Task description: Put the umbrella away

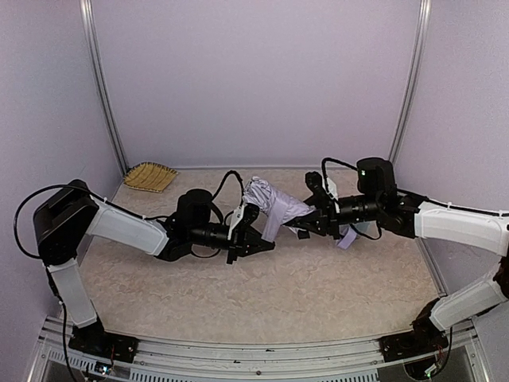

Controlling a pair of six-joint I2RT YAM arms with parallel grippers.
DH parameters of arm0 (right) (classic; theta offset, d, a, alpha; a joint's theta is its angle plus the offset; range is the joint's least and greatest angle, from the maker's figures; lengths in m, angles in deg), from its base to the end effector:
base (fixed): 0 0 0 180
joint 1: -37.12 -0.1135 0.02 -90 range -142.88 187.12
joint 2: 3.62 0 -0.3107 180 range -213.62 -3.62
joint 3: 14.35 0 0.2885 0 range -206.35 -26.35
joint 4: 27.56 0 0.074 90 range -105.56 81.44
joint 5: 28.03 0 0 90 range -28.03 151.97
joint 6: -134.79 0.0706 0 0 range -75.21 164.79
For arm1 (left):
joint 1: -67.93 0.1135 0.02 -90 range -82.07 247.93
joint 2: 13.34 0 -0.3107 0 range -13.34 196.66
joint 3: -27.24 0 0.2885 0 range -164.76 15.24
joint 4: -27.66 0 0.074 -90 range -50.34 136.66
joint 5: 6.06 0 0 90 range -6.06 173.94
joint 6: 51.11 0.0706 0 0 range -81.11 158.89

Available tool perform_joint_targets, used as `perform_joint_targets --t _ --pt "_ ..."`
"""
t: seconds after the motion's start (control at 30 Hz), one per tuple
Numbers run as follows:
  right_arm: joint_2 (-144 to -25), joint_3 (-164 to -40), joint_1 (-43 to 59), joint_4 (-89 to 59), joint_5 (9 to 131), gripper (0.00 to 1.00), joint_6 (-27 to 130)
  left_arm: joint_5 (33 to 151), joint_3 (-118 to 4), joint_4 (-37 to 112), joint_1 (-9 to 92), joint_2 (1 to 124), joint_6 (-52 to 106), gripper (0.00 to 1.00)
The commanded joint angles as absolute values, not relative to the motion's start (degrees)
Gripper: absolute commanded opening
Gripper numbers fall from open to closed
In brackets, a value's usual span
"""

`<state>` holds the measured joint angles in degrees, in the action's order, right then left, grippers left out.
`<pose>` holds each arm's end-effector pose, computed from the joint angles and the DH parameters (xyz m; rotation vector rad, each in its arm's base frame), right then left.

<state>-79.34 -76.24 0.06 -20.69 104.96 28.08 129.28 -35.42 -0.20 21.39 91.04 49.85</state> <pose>0.2431 0.2439 0.3012 -1.3050 1.4437 0.9572 0.2611 -0.3485 0.1929 1.3797 1.2926 -1.1447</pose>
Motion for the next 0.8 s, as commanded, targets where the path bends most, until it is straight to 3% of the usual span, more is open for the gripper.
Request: perform_joint_targets --t 0.0,0.2,0.37,0.53,0.77 --pt "-72.9 -74.8 -10.5 -18.7 114.6 0.00 21.8 124.9 -37.3 7.8 23.6 95.4 55.9 0.00" --pt "-68.2 -66.9 -21.6 -22.1 104.1 0.00 19.9 127.1 -38.9 6.2 24.8 96.3 64.8 0.00" --pt "-65.5 -64.6 -21.8 -23.7 99.5 0.00 19.8 132.5 -39.5 6.9 25.2 95.3 64.7 0.00" --pt "-63.2 -65.9 -20.4 -29.3 104.1 0.00 17.7 136.3 -34.8 0.7 24.1 90.9 63.8 0.00" --pt "-63.5 -72.3 -20.4 -21.7 106.4 0.00 9.4 141.0 -36.9 -1.5 25.6 89.6 64.4 0.00"
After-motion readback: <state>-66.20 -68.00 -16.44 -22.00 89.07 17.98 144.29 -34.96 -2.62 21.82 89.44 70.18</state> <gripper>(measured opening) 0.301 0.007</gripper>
